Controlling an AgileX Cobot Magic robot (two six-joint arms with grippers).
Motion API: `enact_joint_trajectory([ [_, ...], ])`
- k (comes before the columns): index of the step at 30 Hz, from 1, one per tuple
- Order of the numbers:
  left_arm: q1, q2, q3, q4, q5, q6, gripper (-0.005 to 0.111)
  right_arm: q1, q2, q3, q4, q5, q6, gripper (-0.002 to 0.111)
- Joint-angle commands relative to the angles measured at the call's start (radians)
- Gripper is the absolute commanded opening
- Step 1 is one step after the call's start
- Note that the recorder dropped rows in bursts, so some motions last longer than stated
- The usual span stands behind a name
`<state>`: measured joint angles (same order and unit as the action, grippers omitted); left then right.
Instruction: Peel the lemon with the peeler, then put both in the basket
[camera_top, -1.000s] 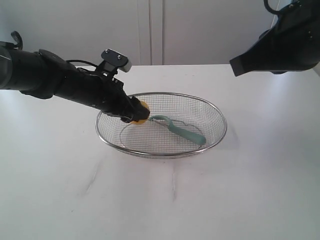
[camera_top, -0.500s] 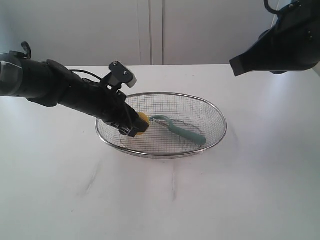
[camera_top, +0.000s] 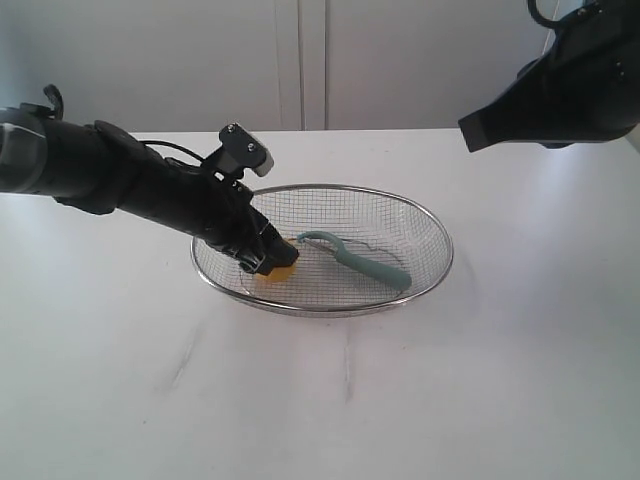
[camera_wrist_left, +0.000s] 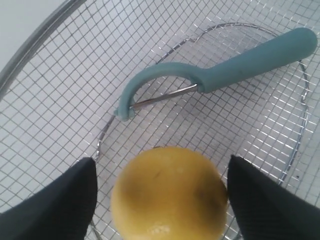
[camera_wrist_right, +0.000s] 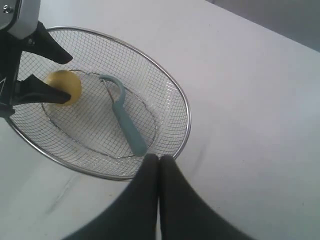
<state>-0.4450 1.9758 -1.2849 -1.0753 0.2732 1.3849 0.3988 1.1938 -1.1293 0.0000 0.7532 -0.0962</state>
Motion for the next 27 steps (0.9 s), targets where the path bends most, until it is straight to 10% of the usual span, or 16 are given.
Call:
enact_joint_trajectory([
  [1, 0.001, -0.055, -0.006, -0.015, -0.001, -0.004, 0.075, 0.0, -0.006, 0.003, -0.007, -0.011, 0.006, 0.0],
  [9, 0.003, -0.229, -0.006, -0.006, 0.032, -0.082, 0.065, 0.0, -0.006, 0.003, -0.007, -0.011, 0.006, 0.0],
  [17, 0.003, -0.41, -0.006, 0.551, 0.285, -0.585, 0.003, 0.0, -0.006, 0.003, -0.007, -0.011, 0.006, 0.0],
  [22, 0.003, -0.512, 0.016, 0.936, 0.47, -0.949, 0.0, 0.0, -0.006, 0.003, -0.007, -0.011, 0.006, 0.0],
  [27, 0.003, -0.653, 0.092, 0.983, 0.473, -1.018, 0.0, 0.0, -0.006, 0.003, -0.007, -0.011, 0.006, 0.0],
])
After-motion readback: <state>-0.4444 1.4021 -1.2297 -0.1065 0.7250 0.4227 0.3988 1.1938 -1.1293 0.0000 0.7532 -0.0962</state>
